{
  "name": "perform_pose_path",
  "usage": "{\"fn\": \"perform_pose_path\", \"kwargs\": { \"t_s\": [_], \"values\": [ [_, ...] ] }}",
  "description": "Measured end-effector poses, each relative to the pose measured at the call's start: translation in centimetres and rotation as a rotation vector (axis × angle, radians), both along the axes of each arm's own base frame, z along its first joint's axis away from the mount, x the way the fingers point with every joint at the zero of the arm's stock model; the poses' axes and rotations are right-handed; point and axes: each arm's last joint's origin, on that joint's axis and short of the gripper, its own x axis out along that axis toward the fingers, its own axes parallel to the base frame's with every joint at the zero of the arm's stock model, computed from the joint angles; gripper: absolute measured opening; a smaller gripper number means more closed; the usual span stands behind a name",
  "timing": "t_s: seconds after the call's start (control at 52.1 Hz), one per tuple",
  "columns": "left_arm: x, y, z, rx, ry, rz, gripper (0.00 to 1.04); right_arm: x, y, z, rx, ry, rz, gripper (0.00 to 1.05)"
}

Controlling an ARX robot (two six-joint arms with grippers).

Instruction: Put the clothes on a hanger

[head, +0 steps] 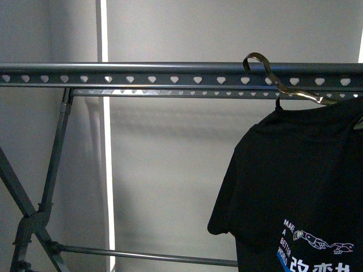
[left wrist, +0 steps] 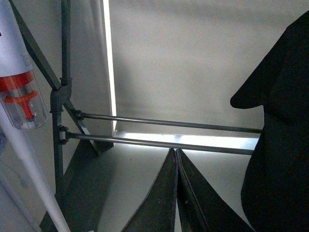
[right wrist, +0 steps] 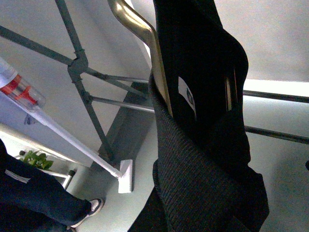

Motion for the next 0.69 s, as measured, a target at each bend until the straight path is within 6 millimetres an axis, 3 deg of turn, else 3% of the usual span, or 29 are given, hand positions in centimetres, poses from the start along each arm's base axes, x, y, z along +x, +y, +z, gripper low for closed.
{"fn": "perform_pose_path", "kwargs": {
  "t_s": [0.384,0.691],
  "values": [
    [-2.1,0.0,-1.0,0.000,-0.002,0.000,0.04,0.4,-4.1,2.5,0.236,-0.043,-0.160,0.03],
    [-3.2,0.0,-1.2,0.003,-0.027,0.000,0.04,2.1,-7.4,-0.3,0.403,0.068,-0.357,0.03]
  ]
}}
